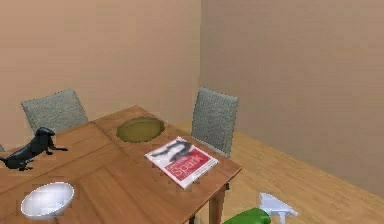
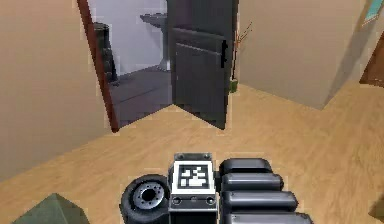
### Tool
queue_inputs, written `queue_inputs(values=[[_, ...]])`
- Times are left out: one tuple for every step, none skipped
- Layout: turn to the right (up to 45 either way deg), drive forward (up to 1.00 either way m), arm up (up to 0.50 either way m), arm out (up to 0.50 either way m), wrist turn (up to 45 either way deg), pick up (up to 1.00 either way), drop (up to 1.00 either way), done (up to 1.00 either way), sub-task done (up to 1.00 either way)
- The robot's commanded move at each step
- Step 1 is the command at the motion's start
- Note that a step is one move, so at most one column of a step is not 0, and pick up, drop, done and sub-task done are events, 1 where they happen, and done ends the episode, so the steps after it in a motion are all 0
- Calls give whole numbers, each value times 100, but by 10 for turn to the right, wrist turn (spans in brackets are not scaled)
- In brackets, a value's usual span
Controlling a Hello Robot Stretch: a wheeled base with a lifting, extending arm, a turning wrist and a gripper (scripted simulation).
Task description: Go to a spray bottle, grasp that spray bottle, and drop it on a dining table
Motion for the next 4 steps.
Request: queue_inputs(values=[[60,0,0,0,0,0,0,0,0],[-450,0,0,0,0,0,0,0,0],[-450,0,0,0,0,0,0,0,0],[-90,0,0,0,0,0,0,0,0]])
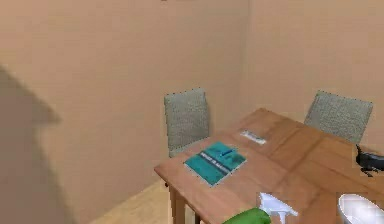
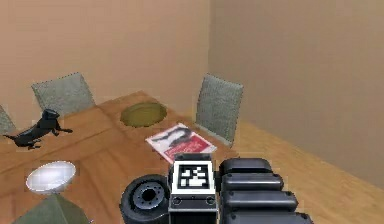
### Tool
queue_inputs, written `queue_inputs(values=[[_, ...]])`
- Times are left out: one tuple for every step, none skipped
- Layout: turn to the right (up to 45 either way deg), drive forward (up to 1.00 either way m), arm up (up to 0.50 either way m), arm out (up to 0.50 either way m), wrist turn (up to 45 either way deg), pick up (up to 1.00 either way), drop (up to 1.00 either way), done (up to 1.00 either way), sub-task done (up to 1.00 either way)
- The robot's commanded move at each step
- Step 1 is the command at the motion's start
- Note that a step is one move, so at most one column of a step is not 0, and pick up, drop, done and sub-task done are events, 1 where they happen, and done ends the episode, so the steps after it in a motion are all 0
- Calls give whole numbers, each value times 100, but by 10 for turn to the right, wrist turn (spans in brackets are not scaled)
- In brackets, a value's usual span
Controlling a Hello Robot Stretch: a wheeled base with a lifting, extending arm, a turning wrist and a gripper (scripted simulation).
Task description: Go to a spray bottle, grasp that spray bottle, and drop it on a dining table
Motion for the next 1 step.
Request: queue_inputs(values=[[450,0,0,0,0,0,0,0,0]])
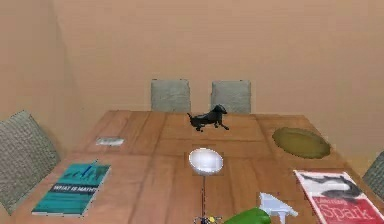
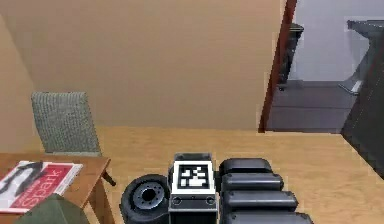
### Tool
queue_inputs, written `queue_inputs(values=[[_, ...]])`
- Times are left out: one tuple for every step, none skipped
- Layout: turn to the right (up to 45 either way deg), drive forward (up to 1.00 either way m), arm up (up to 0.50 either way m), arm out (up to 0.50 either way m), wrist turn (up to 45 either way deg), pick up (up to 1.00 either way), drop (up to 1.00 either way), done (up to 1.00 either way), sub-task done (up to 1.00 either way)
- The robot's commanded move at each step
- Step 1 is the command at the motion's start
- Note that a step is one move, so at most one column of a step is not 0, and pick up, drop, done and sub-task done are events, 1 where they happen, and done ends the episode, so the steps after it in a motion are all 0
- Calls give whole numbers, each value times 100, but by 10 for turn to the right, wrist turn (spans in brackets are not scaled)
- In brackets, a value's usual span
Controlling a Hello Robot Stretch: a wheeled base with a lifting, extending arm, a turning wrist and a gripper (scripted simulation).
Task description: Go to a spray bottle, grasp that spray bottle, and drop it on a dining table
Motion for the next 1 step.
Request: queue_inputs(values=[[450,0,0,0,0,0,0,0,0]])
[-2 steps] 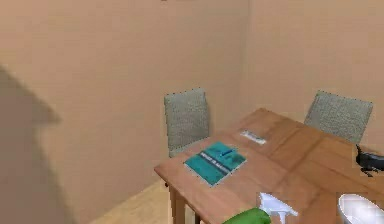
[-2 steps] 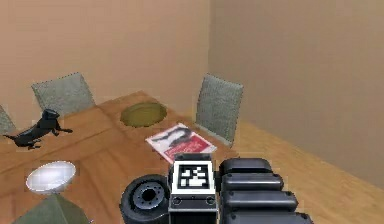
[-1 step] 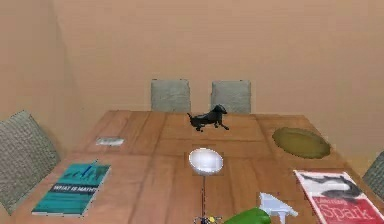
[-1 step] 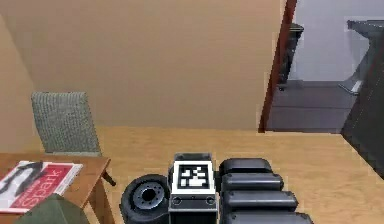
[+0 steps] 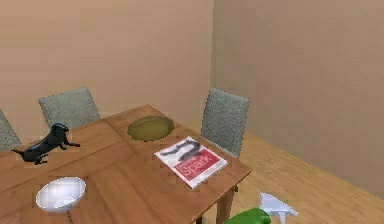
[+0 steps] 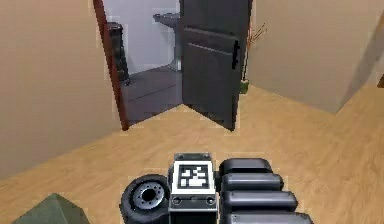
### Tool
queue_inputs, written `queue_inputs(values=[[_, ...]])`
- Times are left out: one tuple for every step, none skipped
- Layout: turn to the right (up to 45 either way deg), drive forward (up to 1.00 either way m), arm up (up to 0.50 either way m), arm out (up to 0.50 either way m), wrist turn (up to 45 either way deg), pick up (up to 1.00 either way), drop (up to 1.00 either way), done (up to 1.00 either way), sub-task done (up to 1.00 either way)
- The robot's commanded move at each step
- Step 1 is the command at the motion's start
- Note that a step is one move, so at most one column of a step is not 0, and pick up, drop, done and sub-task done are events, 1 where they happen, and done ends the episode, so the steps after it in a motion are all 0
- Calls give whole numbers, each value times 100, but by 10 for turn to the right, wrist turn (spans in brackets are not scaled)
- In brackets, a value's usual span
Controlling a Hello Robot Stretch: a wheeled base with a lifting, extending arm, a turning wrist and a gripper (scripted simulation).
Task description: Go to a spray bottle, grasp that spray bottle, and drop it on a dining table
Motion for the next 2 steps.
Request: queue_inputs(values=[[90,0,0,0,0,0,0,0,0],[-450,0,0,0,0,0,0,0,0]])
